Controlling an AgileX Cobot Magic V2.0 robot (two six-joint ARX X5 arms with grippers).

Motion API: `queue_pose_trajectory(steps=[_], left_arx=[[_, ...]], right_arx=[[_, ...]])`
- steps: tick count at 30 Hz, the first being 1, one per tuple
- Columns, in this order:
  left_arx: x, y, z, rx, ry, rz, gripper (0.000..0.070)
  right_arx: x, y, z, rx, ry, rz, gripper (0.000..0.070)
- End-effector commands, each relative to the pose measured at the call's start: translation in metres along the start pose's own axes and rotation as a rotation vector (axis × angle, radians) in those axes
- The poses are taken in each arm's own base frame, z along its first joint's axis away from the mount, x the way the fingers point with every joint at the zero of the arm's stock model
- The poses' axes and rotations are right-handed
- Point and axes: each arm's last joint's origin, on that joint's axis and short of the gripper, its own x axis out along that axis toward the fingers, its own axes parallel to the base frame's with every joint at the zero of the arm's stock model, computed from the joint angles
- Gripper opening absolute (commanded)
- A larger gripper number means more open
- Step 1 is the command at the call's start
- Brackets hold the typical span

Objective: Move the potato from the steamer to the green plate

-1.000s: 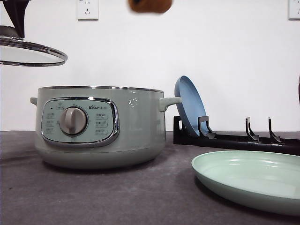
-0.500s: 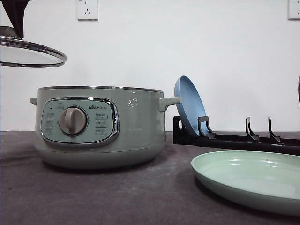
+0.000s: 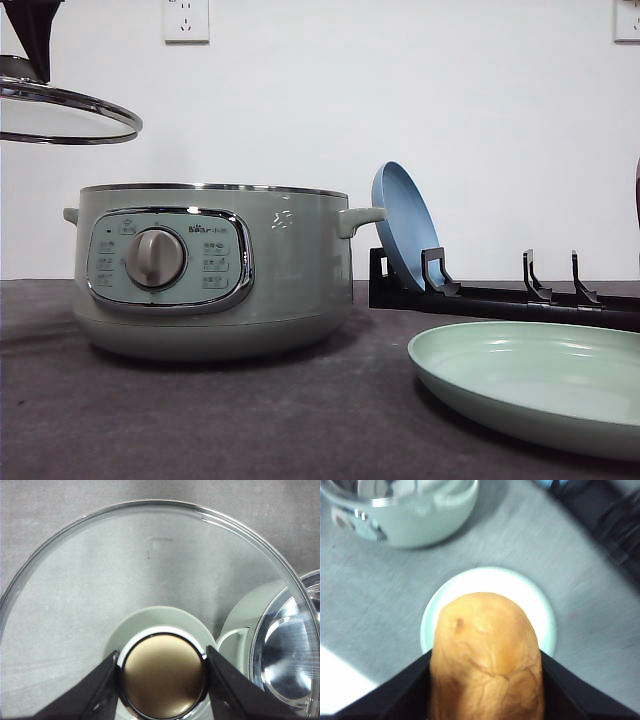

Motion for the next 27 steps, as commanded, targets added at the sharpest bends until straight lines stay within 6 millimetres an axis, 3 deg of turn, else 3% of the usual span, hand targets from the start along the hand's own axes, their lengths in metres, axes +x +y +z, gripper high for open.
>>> queue_pose_trajectory(steps=[1,10,15,27], left_arx=[[-0.016,-0.003,0.005,0.006,-0.081,-0.002,0.0000],[-0.016,-0.006,0.006,0.014,-0.081,-0.007,0.0000],[-0.016,-0.006,0.006,0.014,-0.081,-0.007,0.0000],[-0.016,-0.006,0.006,0.014,-0.084,-0.007,0.0000]], right_arx=[[0.014,-0.002,-0.003,0.071,0.011,0.016,0.0286],[0.092,-0.016,-0.037,0.182,0.083,0.026,0.0286],[0.126,-0.022,-0.054,0.249,0.068,0.035,0.0286],[0.165,-0.029,-0.060,0.271,0.077,0.036,0.0286]])
